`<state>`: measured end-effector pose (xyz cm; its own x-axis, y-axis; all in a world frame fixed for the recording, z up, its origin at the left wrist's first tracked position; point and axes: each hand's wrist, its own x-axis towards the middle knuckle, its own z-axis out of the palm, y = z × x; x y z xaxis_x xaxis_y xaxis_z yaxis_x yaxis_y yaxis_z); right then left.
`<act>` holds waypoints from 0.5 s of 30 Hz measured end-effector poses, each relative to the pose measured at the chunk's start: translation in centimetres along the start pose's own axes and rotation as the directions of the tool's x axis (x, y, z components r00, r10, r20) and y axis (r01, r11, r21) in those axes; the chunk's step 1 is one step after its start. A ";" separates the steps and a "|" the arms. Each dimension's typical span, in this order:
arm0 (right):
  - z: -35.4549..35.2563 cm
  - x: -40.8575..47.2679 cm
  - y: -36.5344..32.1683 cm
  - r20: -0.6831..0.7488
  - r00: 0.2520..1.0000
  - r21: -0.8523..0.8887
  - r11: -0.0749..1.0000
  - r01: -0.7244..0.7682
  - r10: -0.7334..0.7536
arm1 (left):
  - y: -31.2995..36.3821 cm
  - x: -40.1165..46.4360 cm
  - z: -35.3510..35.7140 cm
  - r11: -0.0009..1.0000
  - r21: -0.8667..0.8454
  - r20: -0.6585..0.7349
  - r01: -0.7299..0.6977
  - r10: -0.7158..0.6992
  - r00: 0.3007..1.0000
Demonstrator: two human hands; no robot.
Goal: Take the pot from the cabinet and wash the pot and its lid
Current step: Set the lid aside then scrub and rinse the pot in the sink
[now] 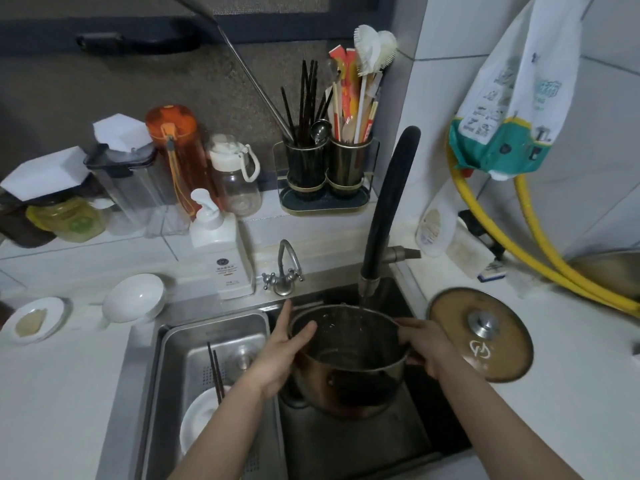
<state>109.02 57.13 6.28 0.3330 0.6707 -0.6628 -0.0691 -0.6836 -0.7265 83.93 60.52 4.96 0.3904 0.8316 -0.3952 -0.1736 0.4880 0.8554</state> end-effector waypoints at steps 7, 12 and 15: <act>0.6 -3.6 -2.8 -0.077 0.941 -0.293 0.909 0.295 -0.330 | -3.2 1.9 -0.2 0.952 -0.298 -0.207 0.068 -0.134 0.969; 0.7 -5.4 -3.2 -0.104 0.836 -0.568 0.722 0.395 -0.539 | -3.5 1.6 1.5 0.963 -0.266 -0.162 -0.037 -0.007 0.987; 0.5 -6.5 -3.6 -0.114 0.769 -0.648 0.634 0.422 -0.628 | -4.1 1.7 2.5 0.955 -0.289 -0.089 -0.065 0.041 0.995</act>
<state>106.59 55.39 13.12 0.4073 0.9127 -0.0326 0.7057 -0.3372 -0.6232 87.57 59.29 1.61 0.3008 0.8710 -0.3885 -0.4520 0.4889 0.7461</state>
